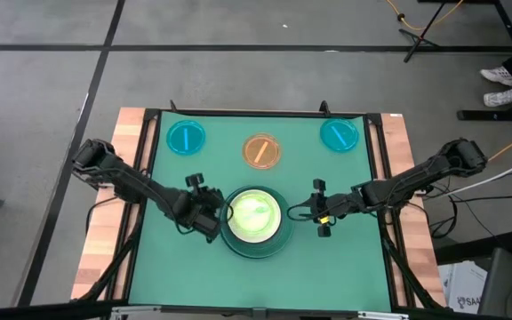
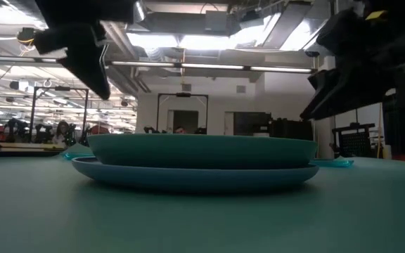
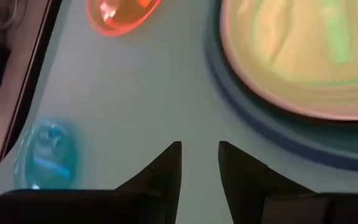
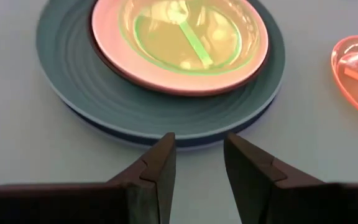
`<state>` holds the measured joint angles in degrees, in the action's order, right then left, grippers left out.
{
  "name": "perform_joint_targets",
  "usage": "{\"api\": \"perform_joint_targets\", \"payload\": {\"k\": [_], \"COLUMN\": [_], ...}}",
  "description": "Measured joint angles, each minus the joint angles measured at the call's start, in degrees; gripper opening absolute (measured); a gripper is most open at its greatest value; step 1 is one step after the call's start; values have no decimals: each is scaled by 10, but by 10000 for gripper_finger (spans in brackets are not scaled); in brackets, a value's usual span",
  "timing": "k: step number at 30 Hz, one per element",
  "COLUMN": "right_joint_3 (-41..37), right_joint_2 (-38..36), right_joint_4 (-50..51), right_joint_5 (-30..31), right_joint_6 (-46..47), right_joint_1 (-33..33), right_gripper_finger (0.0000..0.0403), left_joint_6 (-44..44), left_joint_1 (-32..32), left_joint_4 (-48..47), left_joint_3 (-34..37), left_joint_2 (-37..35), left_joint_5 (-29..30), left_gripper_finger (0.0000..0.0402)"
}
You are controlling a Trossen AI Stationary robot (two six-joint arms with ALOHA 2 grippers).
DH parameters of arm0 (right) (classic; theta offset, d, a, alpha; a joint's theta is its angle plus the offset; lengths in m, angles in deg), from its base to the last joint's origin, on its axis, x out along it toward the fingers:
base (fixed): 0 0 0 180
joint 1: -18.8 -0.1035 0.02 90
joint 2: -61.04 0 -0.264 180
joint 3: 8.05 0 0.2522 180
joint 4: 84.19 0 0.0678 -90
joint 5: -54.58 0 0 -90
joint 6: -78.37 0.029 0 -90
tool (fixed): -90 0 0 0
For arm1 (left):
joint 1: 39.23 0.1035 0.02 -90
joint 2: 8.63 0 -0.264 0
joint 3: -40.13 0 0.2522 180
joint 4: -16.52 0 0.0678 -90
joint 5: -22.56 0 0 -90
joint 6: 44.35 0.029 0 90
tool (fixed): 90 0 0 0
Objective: Stack plastic plates
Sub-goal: Stack the left light blue plate on top of the light green plate
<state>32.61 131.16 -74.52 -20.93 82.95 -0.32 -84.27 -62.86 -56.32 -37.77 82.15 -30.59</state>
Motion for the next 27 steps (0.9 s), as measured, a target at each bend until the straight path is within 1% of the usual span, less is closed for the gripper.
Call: {"api": "perform_joint_targets", "payload": {"k": [6,13,18,27], "right_joint_3": [0,0,0,0], "right_joint_2": [15,14,14,14], "right_joint_4": [-5,-11,-21,-19], "right_joint_5": [1,1,0,-5], "right_joint_6": [-9,-52,-81,-109], "right_joint_1": [0,0,0,0], "right_gripper_finger": [127,127,127,127], "left_joint_6": [15,47,117,263], "left_joint_1": [57,135,200,315], "left_joint_4": [12,27,28,73], "left_joint_3": [67,136,157,181], "left_joint_2": [-37,-109,-119,-112], "left_joint_5": [-38,-54,-82,-85], "left_gripper_finger": [100,100,100,100]}}
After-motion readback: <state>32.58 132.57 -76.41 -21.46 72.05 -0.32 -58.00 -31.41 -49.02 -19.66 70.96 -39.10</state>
